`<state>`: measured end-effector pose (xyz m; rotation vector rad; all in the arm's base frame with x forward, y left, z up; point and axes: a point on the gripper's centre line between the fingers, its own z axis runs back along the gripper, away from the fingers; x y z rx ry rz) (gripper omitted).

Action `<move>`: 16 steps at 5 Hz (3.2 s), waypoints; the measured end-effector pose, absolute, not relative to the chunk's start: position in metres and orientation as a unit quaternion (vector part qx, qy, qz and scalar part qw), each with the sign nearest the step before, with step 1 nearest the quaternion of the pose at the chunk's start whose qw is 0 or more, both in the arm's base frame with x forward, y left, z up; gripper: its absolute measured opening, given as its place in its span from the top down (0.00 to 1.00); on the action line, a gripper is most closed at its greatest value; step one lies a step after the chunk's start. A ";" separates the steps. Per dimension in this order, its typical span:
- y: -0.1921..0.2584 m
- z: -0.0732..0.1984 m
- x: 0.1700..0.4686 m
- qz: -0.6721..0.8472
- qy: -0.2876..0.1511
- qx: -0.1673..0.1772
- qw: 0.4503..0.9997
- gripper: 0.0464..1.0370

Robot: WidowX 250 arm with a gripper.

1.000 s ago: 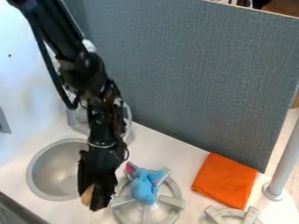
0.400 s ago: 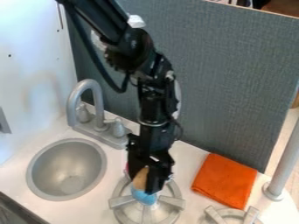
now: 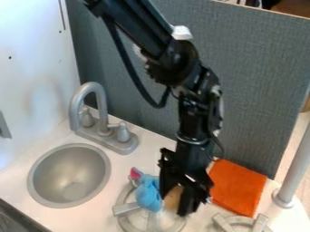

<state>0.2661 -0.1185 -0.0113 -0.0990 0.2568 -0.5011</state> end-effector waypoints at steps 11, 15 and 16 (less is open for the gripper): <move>-0.224 -0.095 0.290 -0.197 0.106 -0.088 0.971 0.03; -0.151 -0.034 0.356 -0.113 0.081 -0.122 0.983 0.04; -0.147 -0.030 0.370 -0.095 0.048 -0.105 0.989 0.04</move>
